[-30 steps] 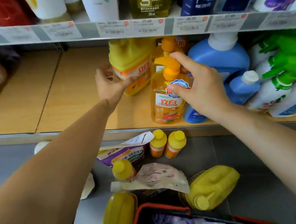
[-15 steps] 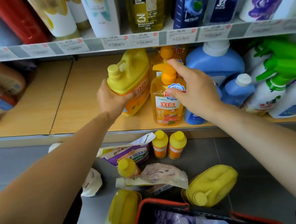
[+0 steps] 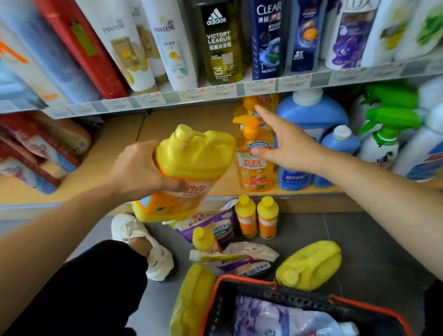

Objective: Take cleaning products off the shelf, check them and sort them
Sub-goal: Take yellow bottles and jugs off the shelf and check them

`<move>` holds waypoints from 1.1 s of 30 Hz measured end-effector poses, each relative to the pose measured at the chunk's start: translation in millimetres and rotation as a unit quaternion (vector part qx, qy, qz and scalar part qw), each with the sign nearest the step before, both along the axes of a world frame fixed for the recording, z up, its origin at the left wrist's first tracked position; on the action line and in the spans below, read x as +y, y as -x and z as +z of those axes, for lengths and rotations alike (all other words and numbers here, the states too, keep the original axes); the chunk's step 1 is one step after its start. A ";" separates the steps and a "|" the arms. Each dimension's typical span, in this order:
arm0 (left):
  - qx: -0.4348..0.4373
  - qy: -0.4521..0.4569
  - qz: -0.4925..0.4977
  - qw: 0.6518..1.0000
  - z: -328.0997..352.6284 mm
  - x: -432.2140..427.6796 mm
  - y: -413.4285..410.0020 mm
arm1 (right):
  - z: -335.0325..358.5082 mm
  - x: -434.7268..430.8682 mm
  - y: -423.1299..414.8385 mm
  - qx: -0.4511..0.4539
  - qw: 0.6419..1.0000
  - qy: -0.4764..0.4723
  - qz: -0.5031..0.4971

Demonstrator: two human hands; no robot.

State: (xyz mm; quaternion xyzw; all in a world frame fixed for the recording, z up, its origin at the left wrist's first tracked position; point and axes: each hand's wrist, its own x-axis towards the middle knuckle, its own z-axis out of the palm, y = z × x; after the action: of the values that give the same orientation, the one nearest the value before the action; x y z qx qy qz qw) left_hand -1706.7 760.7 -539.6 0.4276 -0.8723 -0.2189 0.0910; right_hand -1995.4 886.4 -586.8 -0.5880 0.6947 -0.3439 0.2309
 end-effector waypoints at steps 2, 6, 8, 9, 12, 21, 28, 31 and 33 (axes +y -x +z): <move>0.008 -0.024 -0.029 0.999 17.2 20.6 -1.6 | 19.8 13.3 -11.5 -0.037 0.999 0.018 0.025; 0.056 -0.110 -0.096 0.988 31.5 63.0 6.4 | 45.2 49.4 -36.7 -0.085 0.990 0.033 0.107; 0.097 -0.149 -0.114 0.978 26.5 82.9 15.2 | 52.1 68.2 -35.9 -0.072 0.991 0.054 0.102; 0.117 -0.175 -0.119 0.970 20.7 92.7 20.2 | 56.6 77.5 -31.2 -0.072 0.991 0.052 0.101; 0.172 -0.247 -0.141 0.943 -4.3 119.4 39.0 | 68.7 103.4 -8.6 -0.055 0.991 0.023 0.119; 0.179 -0.293 -0.204 0.917 -38.3 146.4 94.2 | 70.4 141.4 25.7 -0.014 0.993 -0.064 0.096; 0.305 -0.283 -0.171 0.893 -27.8 153.3 114.1 | 82.9 155.5 35.4 0.021 0.999 0.025 -0.001; 0.355 -0.210 -0.160 0.897 -19.8 157.3 120.9 | 89.0 159.0 40.5 0.052 0.997 0.040 -0.029; 0.351 -0.143 -0.170 0.910 -18.0 159.3 125.1 | 90.9 160.5 42.6 0.058 0.997 0.040 -0.038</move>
State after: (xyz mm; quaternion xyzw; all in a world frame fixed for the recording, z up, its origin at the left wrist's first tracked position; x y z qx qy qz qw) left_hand -1831.8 920.0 -557.6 0.1765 -0.8031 -0.4894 0.2904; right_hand -2038.0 1046.8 -495.9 -0.5890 0.7143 -0.3452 0.1536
